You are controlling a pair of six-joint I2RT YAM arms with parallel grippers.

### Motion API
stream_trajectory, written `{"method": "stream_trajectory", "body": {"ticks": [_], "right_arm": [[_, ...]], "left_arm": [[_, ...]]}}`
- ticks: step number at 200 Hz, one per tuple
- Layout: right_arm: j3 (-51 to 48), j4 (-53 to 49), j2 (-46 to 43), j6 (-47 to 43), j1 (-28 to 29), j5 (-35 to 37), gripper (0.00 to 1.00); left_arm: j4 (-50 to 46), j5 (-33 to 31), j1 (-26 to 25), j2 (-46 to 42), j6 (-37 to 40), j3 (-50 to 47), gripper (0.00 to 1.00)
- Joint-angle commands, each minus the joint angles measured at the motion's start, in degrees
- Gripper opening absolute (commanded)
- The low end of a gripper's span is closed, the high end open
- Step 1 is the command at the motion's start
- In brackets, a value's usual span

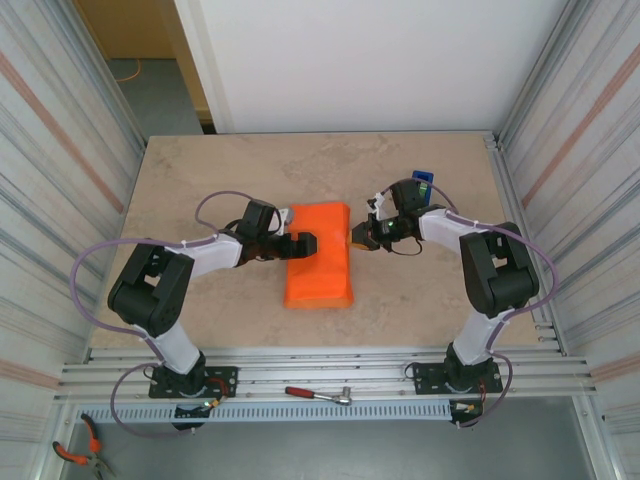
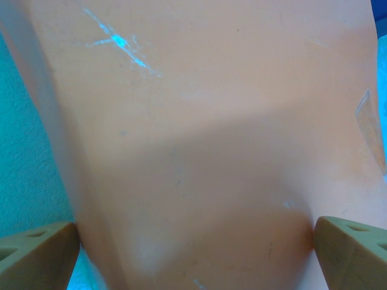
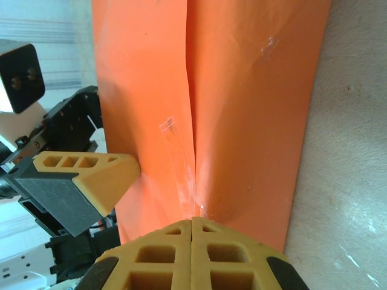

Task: Wrap the gift box in paper
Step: Wrap the gift box with the wrapping paper.

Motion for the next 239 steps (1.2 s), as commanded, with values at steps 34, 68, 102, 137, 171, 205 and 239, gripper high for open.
{"method": "stream_trajectory", "body": {"ticks": [34,68,102,137,171,205,239], "right_arm": [[-1.5,1.3,1.2,1.1,-0.2,-0.5,0.0],[-1.9,1.1,0.5,1.2,-0.7,-0.3,0.0],[-1.4,1.1,1.3,1.2,-0.3,-0.4,0.0],[-0.9,1.5,2.8,1.4,0.7,-0.2,0.0],[-0.5,0.0,2.5,0.6,0.9,-0.4,0.0],[0.3,-4.3,-2.0,-1.4,-0.1,1.7,0.0],[3.0,-6.3,-4.6,-1.1,0.1,3.5,0.0]], "left_arm": [[-9.4,-5.6,-1.0,3.5,2.7,-2.0,0.99],[-9.4,-5.6,-1.0,3.4,2.7,-1.9,0.99],[-9.1,-5.6,-1.0,3.5,2.7,-2.0,0.99],[-9.1,-5.5,-0.9,3.4,2.5,-2.1,0.99],[-9.1,-5.3,-1.0,3.2,2.6,-2.0,0.99],[-9.2,-4.9,-1.0,2.6,2.3,-1.9,0.99],[-9.8,-3.8,-0.9,1.5,2.0,-0.9,0.99]]}}
